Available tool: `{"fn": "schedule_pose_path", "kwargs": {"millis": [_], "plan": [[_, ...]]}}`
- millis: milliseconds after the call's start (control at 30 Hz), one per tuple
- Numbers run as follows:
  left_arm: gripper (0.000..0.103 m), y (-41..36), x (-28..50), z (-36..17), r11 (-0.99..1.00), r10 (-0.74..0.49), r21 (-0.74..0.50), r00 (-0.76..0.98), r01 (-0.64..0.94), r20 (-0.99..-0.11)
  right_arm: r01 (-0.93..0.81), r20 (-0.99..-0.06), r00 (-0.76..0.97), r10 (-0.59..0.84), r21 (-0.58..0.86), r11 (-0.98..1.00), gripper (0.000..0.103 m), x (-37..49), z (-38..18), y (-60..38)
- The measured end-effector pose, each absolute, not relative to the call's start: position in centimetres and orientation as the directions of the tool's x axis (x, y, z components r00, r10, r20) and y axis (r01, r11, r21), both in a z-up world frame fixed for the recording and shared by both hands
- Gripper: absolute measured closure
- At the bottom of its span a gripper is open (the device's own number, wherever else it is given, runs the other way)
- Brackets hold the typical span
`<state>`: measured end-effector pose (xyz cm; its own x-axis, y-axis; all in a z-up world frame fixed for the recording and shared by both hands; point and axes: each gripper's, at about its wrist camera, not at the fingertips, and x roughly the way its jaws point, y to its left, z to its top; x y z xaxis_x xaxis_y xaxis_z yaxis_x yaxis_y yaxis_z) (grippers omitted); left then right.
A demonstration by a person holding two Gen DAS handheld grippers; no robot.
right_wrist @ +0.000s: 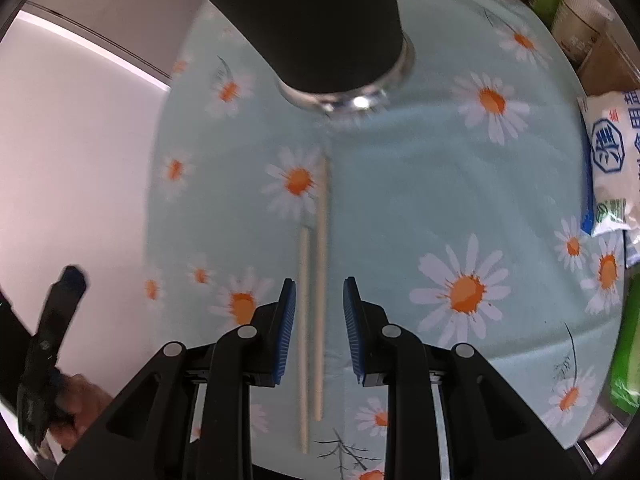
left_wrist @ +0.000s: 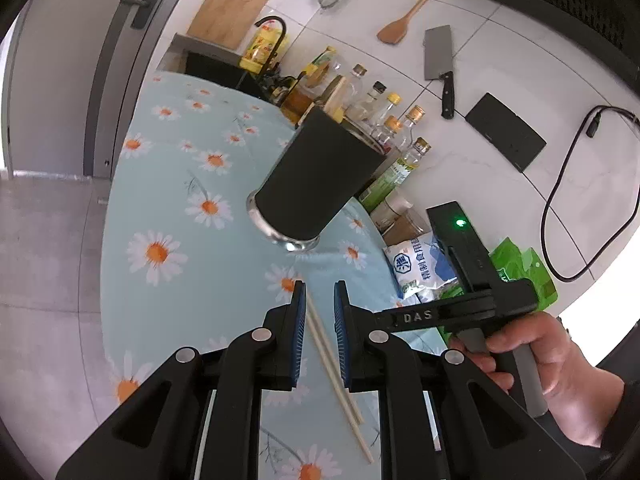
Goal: Organize utensils
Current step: 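Move both open tools back down to the remaining chopsticks, then grasp a wooden chopstick with the right tool while the left tool grasps the other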
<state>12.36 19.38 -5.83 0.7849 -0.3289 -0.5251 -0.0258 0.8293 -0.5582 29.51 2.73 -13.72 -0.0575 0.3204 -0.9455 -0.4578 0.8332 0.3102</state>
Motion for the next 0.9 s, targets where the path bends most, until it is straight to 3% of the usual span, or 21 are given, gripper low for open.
{"fn": "schedule_pose_path", "kwargs": {"millis": [333,733,833,900], "plan": [[0.09,20.4,11.2,-7.0,0.814,-0.345,-0.58,0.769,-0.041,-0.539,-0.457,-0.972,-0.103,0.213,0.236,0.858,0.082,29.3,-15.9,5.1],[0.09,20.4,10.7,-8.5,0.788,-0.382,-0.614,0.746,-0.044,-0.545,-0.513,-0.999,0.013,0.039,0.027,0.858,0.086,27.3,-16.5,10.1],[0.09,20.3,10.9,-8.6,0.787,-0.382,-0.615,0.745,-0.048,-0.547,-0.521,-0.999,0.039,0.004,-0.017,0.853,0.097,27.1,-16.6,10.9],[0.09,20.1,11.1,-8.7,0.784,-0.384,-0.618,0.741,-0.054,-0.551,-0.511,-1.0,0.022,0.02,0.006,0.86,0.097,27.4,-16.8,10.9]]}}
